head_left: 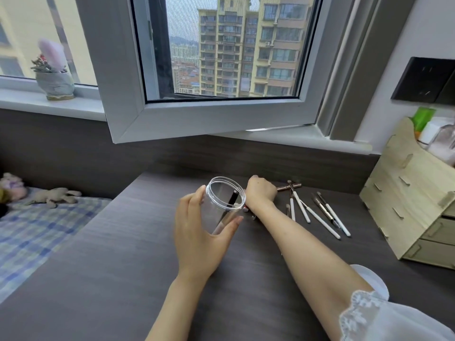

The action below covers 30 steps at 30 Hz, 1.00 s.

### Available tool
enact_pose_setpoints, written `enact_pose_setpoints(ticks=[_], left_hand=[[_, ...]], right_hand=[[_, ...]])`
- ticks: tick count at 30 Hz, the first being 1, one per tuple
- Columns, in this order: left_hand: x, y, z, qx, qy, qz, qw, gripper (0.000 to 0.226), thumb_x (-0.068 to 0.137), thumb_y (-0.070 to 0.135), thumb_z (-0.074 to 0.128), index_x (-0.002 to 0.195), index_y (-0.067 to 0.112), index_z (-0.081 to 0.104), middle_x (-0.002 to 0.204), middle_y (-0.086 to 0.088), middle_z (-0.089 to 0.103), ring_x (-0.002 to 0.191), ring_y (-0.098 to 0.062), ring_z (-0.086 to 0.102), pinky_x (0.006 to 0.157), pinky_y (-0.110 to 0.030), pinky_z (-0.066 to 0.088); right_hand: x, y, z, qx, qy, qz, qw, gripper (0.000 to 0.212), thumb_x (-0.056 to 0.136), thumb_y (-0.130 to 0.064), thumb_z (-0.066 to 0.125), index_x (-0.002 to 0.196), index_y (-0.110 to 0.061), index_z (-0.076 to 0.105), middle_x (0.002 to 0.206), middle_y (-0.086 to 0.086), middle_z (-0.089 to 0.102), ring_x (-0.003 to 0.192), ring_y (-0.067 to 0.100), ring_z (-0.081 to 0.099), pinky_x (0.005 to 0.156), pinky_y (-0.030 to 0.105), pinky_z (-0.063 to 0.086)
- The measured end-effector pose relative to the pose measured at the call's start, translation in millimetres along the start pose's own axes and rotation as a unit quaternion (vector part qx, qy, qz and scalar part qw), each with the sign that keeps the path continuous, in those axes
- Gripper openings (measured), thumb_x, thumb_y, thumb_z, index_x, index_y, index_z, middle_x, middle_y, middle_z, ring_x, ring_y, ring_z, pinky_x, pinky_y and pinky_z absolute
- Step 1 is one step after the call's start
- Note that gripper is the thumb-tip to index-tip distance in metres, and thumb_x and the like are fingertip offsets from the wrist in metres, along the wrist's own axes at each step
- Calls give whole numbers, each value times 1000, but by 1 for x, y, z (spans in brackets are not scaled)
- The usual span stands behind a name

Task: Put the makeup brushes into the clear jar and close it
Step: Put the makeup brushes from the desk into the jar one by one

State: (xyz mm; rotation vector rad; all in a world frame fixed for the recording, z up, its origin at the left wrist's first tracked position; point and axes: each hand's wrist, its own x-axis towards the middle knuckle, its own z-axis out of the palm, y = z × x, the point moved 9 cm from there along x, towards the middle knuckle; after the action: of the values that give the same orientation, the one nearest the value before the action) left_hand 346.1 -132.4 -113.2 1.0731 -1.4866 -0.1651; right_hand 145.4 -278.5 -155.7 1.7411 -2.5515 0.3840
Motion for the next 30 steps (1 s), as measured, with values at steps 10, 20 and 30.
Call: enact_pose_setpoints(ticks=[10, 20, 30], left_hand=[[-1, 5, 3, -2, -18, 20, 1000, 75, 60, 31, 87, 123, 9, 53, 110, -1, 55, 99, -13, 52, 85, -10, 37], [-13, 30, 13, -12, -48, 92, 995, 76, 60, 42, 77, 126, 18, 47, 114, 11, 46, 104, -7, 48, 88, -9, 36], [-33, 49, 34, -10, -122, 162, 979, 73, 67, 50, 72, 127, 18, 46, 115, -5, 57, 106, -15, 52, 89, -27, 42]], right_hand=[[-9, 22, -23, 314, 34, 84, 945, 21, 81, -15, 60, 93, 0, 67, 87, 20, 69, 86, 35, 67, 63, 28, 46], [-155, 82, -151, 698, 157, -93, 693, 23, 85, -1, 58, 90, -22, 52, 72, -2, 75, 60, 5, 67, 50, 15, 50], [-206, 68, -123, 368, 195, -180, 891, 52, 90, -58, 33, 82, -25, 72, 88, -17, 67, 95, 5, 57, 90, 29, 37]])
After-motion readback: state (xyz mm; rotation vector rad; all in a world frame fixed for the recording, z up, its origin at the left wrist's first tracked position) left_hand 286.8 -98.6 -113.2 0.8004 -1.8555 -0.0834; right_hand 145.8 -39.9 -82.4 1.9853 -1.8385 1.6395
